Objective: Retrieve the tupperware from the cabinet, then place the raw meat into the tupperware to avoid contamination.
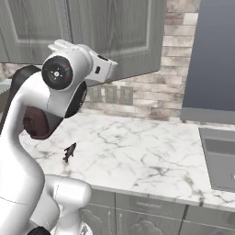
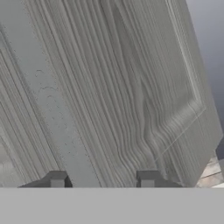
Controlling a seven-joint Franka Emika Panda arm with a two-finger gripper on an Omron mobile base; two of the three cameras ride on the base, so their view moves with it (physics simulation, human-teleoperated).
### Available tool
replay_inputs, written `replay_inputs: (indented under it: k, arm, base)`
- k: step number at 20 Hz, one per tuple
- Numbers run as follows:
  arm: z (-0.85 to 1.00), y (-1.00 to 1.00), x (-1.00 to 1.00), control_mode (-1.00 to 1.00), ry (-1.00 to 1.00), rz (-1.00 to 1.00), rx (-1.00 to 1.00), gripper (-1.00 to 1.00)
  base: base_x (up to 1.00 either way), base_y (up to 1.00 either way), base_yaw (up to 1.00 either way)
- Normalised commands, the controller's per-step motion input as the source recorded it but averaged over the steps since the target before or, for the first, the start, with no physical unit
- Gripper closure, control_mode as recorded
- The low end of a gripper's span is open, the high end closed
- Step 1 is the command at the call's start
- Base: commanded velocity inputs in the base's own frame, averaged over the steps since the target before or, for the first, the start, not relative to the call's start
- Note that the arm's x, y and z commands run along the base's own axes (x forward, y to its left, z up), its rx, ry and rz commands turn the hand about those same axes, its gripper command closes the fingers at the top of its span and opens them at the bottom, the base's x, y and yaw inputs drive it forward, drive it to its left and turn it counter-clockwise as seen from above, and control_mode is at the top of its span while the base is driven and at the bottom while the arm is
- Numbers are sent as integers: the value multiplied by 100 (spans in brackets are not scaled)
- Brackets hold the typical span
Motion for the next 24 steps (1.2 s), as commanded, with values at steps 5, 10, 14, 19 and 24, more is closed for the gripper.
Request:
replay_inputs:
  k: [5, 10, 14, 19, 24]
  arm:
    - [13, -22, -11, -100, -1, 0, 2, -100]
    - [25, -39, -33, -100, -2, 1, 3, -100]
    - [27, -38, -37, -100, 0, 0, 0, -100]
    - [20, -27, -33, -100, -2, 2, 0, -100]
    - [8, -13, -29, -100, -4, 15, 0, -100]
  base:
    - [0, 0, 0]
    - [0, 0, 0]
    - [0, 0, 0]
    - [0, 0, 0]
    - [0, 0, 0]
